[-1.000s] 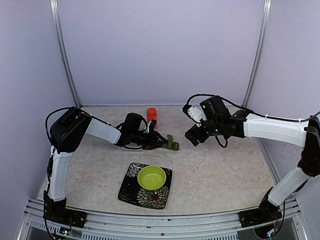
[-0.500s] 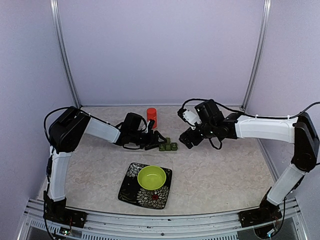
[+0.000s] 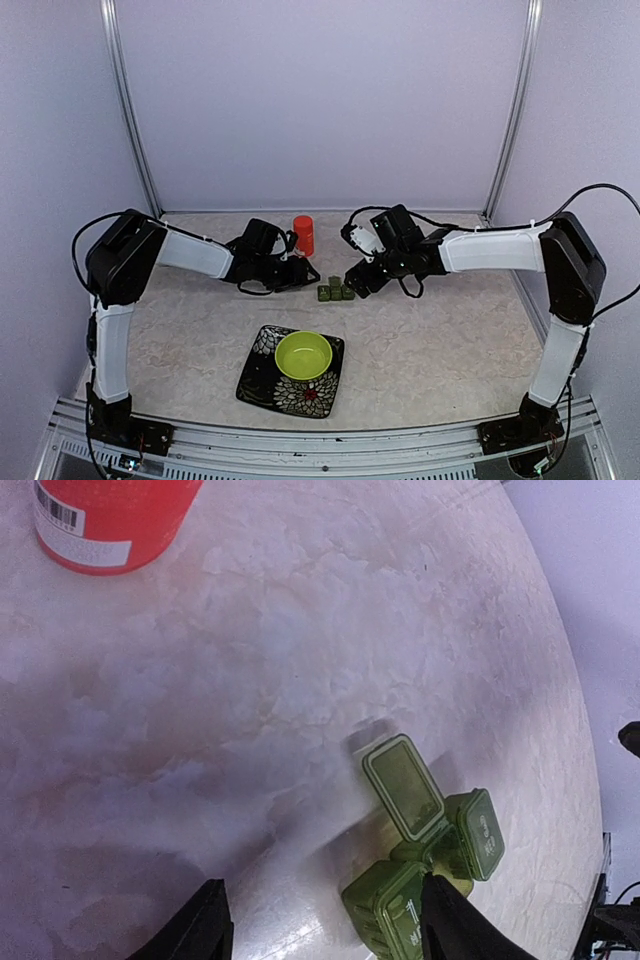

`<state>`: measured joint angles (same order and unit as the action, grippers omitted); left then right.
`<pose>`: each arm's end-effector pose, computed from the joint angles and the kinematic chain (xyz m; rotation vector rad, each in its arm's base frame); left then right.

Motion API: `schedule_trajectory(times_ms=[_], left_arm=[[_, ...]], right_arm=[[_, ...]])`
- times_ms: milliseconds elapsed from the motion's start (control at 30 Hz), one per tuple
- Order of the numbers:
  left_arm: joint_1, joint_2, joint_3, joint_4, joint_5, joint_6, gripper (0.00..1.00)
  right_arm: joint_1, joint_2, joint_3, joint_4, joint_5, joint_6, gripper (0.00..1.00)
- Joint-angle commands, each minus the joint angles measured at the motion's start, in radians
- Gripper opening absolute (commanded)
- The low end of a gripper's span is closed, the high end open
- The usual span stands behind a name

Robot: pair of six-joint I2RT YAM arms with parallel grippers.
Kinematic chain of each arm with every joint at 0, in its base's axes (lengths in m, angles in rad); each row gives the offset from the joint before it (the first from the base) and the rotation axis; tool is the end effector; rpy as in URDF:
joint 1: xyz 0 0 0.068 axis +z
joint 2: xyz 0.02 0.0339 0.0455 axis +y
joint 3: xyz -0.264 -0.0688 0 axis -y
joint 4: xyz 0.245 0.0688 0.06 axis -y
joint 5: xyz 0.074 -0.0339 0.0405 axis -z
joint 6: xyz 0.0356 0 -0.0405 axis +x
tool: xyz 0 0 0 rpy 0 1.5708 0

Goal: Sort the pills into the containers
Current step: Place the pill container at the center of the board, then pick up the pill bottle from the center of the board.

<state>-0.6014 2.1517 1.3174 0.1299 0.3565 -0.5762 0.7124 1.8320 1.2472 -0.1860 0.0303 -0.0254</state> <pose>0.3687 -0.2681 0.1235 0.2328 2.4241 -0.9869 0.3066 0.2634 0.2070 -0.8374 2.2080 0.3025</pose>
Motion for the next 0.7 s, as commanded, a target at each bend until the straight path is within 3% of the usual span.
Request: schedule_trajectory(times_ms=[0, 167, 300, 667], left_arm=[[0.005, -0.098, -0.020, -0.034, -0.086, 0.074, 0.65], [0.017, -0.136, 0.027, -0.086, -0.145, 0.134, 0.85], [0.026, -0.140, 0.084, -0.122, -0.190, 0.162, 0.99], [0.036, -0.047, 0.360, -0.270, -0.354, 0.271, 0.99]], right_arm=[[-0.008, 0.014, 0.019, 0.037, 0.003, 0.008, 0.90], [-0.010, -0.023, -0.025, 0.071, 0.006, 0.007, 0.99], [-0.016, -0.043, -0.053, 0.080, 0.017, 0.021, 1.00], [-0.034, -0.134, -0.142, 0.102, 0.031, 0.045, 1.00]])
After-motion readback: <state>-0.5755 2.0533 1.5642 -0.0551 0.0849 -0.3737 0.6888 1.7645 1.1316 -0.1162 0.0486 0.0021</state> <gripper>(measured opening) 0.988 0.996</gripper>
